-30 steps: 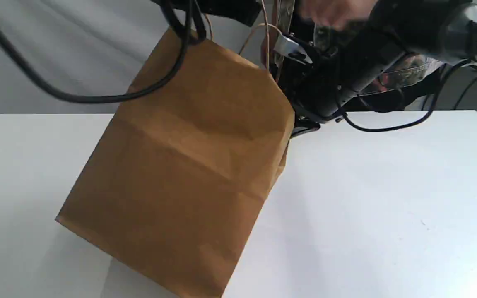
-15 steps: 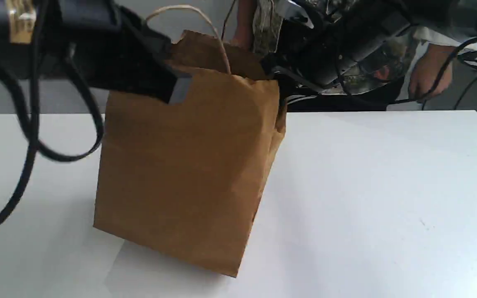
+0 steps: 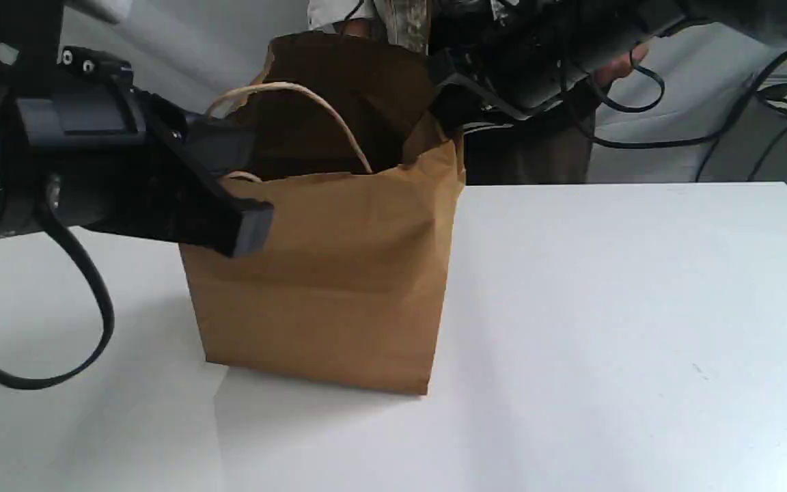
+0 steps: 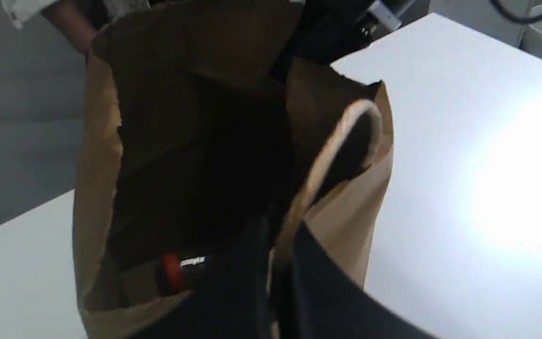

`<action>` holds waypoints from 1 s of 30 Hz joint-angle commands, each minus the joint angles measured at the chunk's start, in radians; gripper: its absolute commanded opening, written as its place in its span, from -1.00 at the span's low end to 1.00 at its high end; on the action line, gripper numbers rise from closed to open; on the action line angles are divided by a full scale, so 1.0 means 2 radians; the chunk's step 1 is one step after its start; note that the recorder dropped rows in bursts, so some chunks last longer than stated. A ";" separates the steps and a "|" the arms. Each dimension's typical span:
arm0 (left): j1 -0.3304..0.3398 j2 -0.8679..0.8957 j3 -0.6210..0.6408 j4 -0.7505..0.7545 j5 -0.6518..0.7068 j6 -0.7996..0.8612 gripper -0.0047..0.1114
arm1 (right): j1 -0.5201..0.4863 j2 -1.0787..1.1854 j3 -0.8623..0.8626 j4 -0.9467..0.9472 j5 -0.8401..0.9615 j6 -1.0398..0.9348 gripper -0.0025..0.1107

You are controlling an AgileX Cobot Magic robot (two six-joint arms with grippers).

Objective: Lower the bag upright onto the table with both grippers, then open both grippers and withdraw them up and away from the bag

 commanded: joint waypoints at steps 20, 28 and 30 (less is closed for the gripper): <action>0.002 -0.003 -0.007 0.000 0.000 -0.028 0.08 | 0.000 -0.005 -0.003 0.017 0.025 0.023 0.05; 0.002 -0.011 -0.007 0.018 -0.007 -0.028 0.08 | -0.002 -0.028 -0.003 0.007 0.022 0.021 0.05; 0.002 -0.021 -0.007 0.027 -0.013 -0.029 0.08 | -0.002 -0.035 -0.003 -0.008 0.022 0.021 0.05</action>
